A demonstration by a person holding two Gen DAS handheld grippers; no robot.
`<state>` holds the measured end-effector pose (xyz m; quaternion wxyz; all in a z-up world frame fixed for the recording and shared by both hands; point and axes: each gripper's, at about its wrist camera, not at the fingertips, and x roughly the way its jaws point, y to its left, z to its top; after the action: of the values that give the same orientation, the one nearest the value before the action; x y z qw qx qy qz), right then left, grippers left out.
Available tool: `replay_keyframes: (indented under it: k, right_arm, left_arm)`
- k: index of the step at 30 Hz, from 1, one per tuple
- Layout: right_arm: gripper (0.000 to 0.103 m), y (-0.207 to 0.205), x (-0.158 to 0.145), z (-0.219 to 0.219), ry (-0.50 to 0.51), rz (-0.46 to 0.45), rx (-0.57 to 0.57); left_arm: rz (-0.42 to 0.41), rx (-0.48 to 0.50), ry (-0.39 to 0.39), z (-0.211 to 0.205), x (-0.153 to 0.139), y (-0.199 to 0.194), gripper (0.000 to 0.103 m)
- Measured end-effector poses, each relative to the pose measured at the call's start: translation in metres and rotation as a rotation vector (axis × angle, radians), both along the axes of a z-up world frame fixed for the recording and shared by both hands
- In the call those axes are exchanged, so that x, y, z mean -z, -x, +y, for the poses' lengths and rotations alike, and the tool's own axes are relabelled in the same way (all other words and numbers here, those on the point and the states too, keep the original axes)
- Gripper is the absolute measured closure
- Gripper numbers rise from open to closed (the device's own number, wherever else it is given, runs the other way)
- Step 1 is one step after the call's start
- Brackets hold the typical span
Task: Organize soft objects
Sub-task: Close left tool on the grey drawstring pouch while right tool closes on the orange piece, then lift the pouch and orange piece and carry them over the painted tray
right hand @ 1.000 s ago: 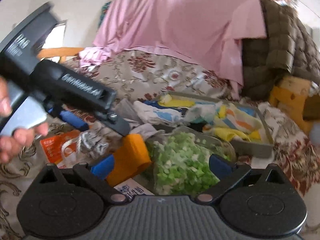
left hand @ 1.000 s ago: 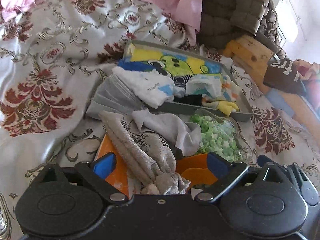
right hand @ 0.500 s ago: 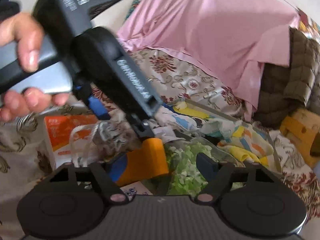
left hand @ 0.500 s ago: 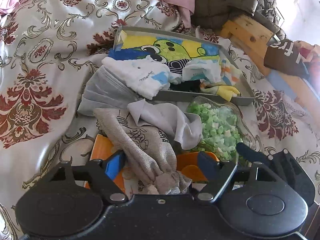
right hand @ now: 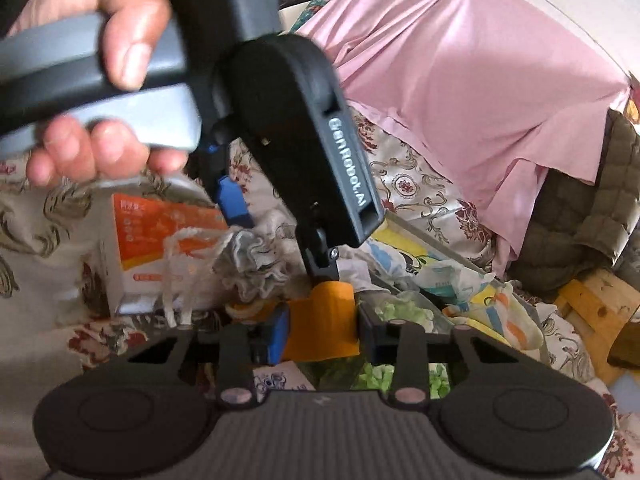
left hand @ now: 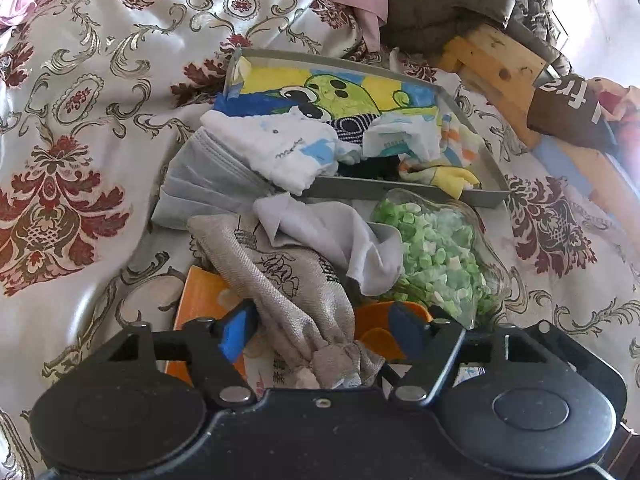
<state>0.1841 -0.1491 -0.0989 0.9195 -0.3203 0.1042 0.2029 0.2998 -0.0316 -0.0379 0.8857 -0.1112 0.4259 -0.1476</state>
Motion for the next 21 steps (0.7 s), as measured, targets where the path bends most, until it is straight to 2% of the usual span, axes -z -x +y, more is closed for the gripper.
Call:
replay_keyframes:
  k: [3, 6, 8, 10, 16, 21]
  right_arm:
    - [0.070, 0.002, 0.005, 0.003, 0.038, -0.012, 0.011]
    - [0.079, 0.001, 0.004, 0.003, 0.036, -0.008, 0.023]
    - [0.081, 0.001, 0.004, 0.002, 0.033, -0.003, 0.024]
    - [0.084, 0.002, 0.005, 0.003, 0.038, -0.012, 0.028]
    - [0.087, 0.005, -0.001, 0.000, 0.022, -0.029, 0.024]
    - [0.088, 0.007, -0.011, -0.006, -0.005, -0.063, 0.043]
  left_arm:
    - [0.003, 0.011, -0.014, -0.003, 0.001, 0.000, 0.042]
    - [0.009, 0.020, -0.015, -0.006, 0.003, -0.001, 0.048]
    - [0.019, 0.024, -0.001, -0.006, 0.004, -0.003, 0.053]
    - [0.031, 0.014, 0.004, -0.006, 0.004, -0.005, 0.064]
    - [0.021, -0.003, -0.014, -0.002, -0.001, 0.000, 0.073]
    - [0.006, -0.024, -0.029, 0.002, -0.011, 0.009, 0.074]
